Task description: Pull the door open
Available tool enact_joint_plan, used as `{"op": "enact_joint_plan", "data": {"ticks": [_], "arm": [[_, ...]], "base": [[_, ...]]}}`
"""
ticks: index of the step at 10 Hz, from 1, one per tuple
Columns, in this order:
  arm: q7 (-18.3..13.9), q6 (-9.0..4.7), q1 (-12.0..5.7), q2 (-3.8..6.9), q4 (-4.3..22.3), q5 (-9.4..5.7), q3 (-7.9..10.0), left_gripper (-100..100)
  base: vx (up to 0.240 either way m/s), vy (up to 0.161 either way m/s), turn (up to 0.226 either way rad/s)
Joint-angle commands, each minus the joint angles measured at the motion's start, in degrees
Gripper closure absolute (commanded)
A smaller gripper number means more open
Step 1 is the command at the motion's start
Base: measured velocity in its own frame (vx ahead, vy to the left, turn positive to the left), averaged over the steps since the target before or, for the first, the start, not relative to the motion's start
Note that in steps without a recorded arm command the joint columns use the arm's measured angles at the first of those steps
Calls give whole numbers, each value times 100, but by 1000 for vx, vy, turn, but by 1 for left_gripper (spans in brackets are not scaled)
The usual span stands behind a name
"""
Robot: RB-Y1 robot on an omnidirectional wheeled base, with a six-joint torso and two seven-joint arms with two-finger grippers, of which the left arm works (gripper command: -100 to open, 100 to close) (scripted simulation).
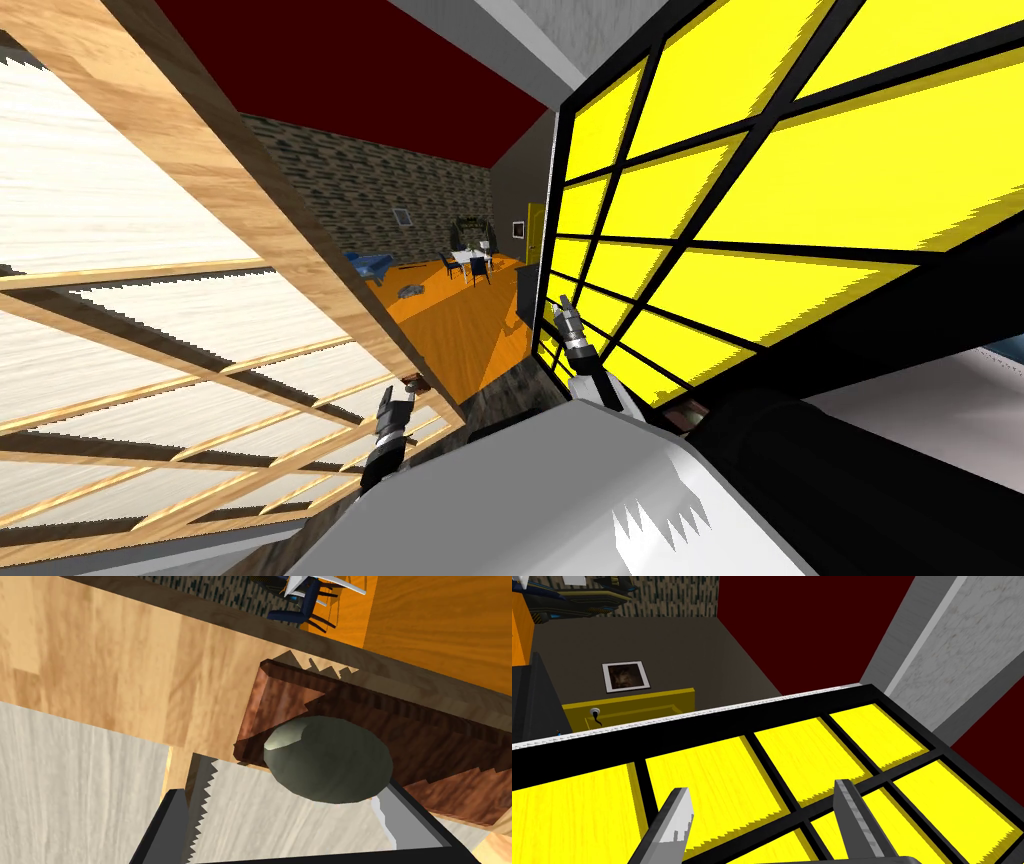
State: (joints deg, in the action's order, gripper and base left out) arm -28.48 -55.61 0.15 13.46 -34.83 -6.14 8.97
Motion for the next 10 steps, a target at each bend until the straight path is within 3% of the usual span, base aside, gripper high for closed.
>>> {"op": "enact_joint_plan", "data": {"ticks": [1, 6, 7, 9, 10], "arm": [[-164, 82, 37, -71, -145, -24, -58, -100], [-958, 189, -70, -143, -139, -356, -182, -100], [-1028, 189, -70, -143, -139, -356, -182, -100], [-1394, 248, -130, -183, -136, -539, -252, -100], [-1486, 248, -130, -183, -136, -539, -252, -100]], "base": [[-42, -14, -51], [-61, 4, -46], [-60, 11, -19], [-68, 17, -48], [-60, 21, -35]]}}
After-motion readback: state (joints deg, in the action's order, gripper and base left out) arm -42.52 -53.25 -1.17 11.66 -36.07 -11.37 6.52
